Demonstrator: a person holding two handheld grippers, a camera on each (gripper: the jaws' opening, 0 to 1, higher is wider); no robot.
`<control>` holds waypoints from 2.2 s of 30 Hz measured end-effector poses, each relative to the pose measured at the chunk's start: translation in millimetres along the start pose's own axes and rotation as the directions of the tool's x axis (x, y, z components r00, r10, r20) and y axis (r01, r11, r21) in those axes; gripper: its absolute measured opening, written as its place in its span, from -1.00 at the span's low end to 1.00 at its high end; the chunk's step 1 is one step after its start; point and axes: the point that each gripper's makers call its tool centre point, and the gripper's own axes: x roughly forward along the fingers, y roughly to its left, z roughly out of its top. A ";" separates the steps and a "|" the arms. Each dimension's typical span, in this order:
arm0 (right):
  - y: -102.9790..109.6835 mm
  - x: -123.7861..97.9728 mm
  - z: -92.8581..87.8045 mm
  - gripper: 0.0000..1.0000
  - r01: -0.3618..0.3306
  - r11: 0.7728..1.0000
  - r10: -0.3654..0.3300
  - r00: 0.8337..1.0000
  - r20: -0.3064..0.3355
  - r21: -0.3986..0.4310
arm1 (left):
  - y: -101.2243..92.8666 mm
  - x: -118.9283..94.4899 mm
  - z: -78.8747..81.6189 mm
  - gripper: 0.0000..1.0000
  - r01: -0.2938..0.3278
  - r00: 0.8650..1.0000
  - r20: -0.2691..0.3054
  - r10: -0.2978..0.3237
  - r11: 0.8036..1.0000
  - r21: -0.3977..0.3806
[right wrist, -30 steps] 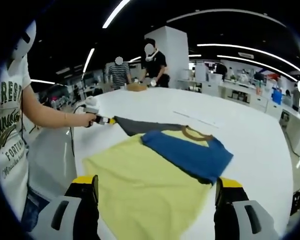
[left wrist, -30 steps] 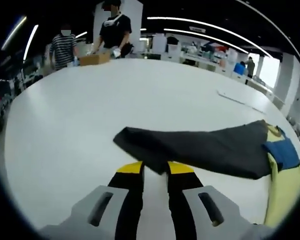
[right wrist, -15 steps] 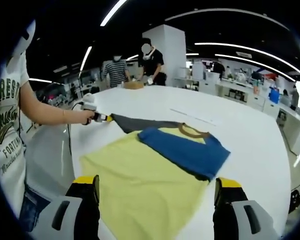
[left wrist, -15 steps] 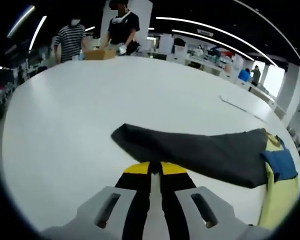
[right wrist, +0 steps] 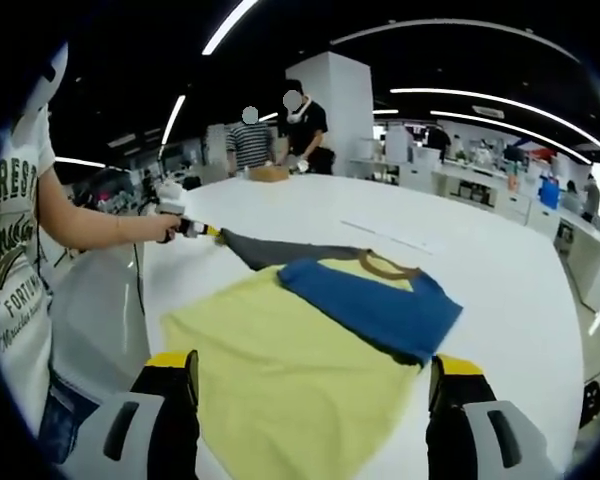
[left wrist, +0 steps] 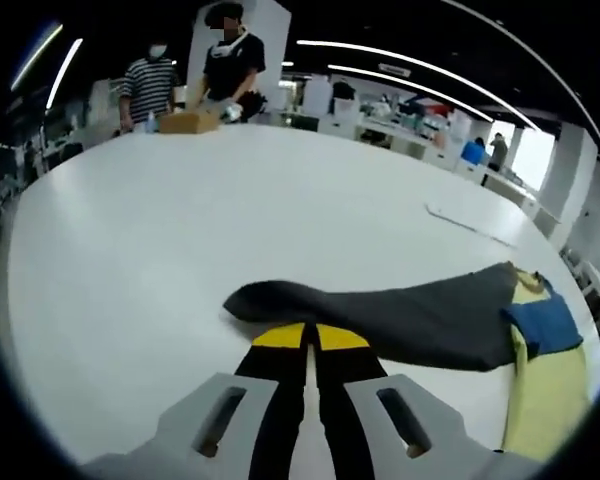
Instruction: Fold the garment on the visible template until the final outline fits inside the template.
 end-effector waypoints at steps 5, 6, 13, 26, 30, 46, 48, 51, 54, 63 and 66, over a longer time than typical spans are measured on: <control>2.3 1.0 0.3 0.91 -0.006 1.000 0.006 1.000 0.000 -0.006 | 6.2 -8.5 8.9 -1.00 0.011 1.000 0.010 -0.011 1.000 0.004; 2.7 1.0 0.5 0.91 -0.006 1.000 0.006 1.000 0.001 -0.006 | 7.2 -9.9 9.6 -1.00 0.010 1.000 0.011 -0.010 1.000 0.008; 3.3 0.2 1.4 0.92 -0.007 1.000 0.007 1.000 0.004 -0.008 | 19.0 -19.1 7.6 -1.00 0.007 1.000 -0.004 -0.007 0.999 0.036; 3.2 -2.8 2.7 0.93 0.001 1.000 -0.001 1.000 -0.001 -0.011 | 44.4 -24.9 -5.0 -1.00 -0.009 0.998 -0.053 0.013 0.998 0.064; 2.7 -4.2 1.7 0.93 0.008 1.000 -0.008 1.000 -0.004 -0.011 | 51.1 -26.5 -18.2 -1.00 -0.025 0.995 -0.099 0.030 0.999 0.047; 8.1 -5.6 -3.0 0.94 0.017 1.000 -0.017 1.000 -0.019 -0.008 | 52.9 -27.3 -42.3 -0.66 -0.062 0.987 -0.151 0.057 0.998 -0.031; 7.8 -5.5 -3.6 0.94 0.019 1.000 -0.019 1.000 -0.021 -0.008 | 52.9 -25.9 -43.5 -0.63 -0.066 0.987 -0.145 0.062 0.998 -0.019; 7.7 -5.9 -3.7 0.95 0.020 1.000 -0.020 1.000 -0.019 -0.007 | 51.3 -24.9 -44.9 -0.65 -0.072 0.988 -0.139 0.067 0.997 -0.030; 7.6 -6.1 -4.2 0.95 0.018 1.000 -0.019 1.000 -0.019 -0.003 | 50.2 -22.7 -48.9 -0.65 -0.079 0.986 -0.148 0.075 0.997 -0.024; 7.8 -7.1 -5.3 0.97 0.017 1.000 -0.017 1.000 -0.017 -0.001 | 52.0 -20.1 -51.0 -0.78 -0.106 0.987 -0.130 0.098 0.993 -0.059; 8.1 -6.8 -6.5 0.97 0.019 1.000 -0.019 1.000 -0.019 0.000 | 52.4 -20.0 -50.9 -0.80 -0.114 0.986 -0.130 0.104 0.990 -0.077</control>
